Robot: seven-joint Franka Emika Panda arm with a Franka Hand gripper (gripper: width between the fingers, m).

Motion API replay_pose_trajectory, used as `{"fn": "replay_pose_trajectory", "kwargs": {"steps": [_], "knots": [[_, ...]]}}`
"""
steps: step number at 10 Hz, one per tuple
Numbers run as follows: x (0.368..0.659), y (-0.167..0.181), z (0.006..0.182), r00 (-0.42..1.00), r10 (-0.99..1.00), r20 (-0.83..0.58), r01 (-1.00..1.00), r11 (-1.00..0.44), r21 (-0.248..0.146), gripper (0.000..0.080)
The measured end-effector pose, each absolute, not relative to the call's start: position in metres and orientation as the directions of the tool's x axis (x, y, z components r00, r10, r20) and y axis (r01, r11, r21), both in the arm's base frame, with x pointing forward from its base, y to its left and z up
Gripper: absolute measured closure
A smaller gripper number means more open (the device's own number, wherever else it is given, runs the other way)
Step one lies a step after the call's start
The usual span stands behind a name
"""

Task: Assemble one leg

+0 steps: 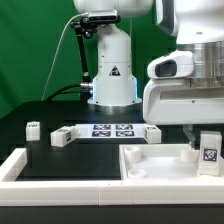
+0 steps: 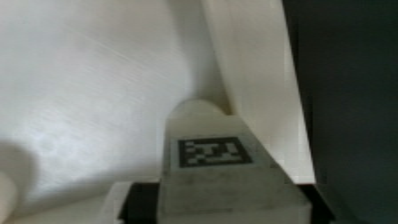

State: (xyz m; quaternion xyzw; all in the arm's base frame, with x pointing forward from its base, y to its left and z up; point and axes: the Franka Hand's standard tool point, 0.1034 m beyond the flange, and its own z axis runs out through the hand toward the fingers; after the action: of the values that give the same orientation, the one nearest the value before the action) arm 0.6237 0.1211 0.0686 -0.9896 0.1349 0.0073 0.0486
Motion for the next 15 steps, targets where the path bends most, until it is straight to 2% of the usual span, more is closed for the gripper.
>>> {"fn": "replay_pose_trajectory", "kwargs": {"steps": [2, 7, 10, 15], "knots": [[0.623, 0.1189, 0.0698, 0.832, -0.547, -0.094, -0.554, -0.823, -0.125, 0.0505], [0.6236, 0.1213, 0.0667, 0.427, -0.893, -0.139, -0.904, -0.418, -0.095, 0.0505], [0.6247, 0.1228, 0.0672, 0.121, -0.979, -0.163, -0.992, -0.112, -0.059, 0.0505], [0.626, 0.1251, 0.0676, -0.214, -0.959, -0.186, -0.976, 0.218, -0.002, 0.0505]]}}
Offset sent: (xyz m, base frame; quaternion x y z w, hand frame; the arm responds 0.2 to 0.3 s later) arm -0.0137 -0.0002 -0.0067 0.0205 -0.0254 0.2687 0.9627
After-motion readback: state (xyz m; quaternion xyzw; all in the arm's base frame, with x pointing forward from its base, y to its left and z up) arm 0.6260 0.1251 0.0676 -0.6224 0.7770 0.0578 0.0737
